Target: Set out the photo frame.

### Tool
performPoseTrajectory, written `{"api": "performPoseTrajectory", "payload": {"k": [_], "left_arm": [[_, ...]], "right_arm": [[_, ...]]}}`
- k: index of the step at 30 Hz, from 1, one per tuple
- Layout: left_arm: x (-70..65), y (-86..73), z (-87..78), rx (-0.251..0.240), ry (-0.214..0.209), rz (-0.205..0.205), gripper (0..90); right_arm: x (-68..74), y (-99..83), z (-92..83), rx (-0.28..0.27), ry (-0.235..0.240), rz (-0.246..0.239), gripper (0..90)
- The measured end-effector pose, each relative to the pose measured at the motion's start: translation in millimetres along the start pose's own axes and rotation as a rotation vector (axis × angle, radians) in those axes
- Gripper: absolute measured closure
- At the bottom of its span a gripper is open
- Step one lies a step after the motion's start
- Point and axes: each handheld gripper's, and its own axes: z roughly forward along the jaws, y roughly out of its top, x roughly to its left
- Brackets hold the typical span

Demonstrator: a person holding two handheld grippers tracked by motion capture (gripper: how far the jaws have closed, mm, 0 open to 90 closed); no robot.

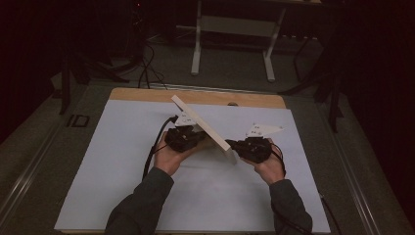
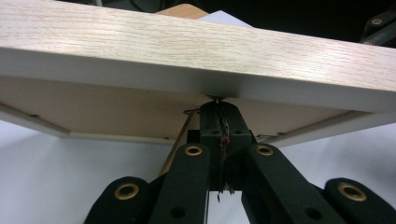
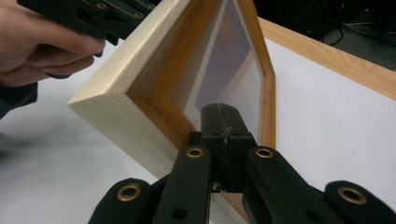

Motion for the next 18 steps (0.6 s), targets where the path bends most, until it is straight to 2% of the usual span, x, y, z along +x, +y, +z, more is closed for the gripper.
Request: {"api": "performPoseTrajectory", "payload": {"k": [11,18], "left_arm": [[5.9,1.0,0.0,0.0,0.001,0.016,90.0],[9.4,1.5,-0.6,0.007,-0.014,0.014,90.0]], "right_arm": [[8.1,3.2,3.1,0.004,0.027,-0.033,89.9],[11.9,4.6,4.8,0.006,0.042,-0.048,89.9]]}}
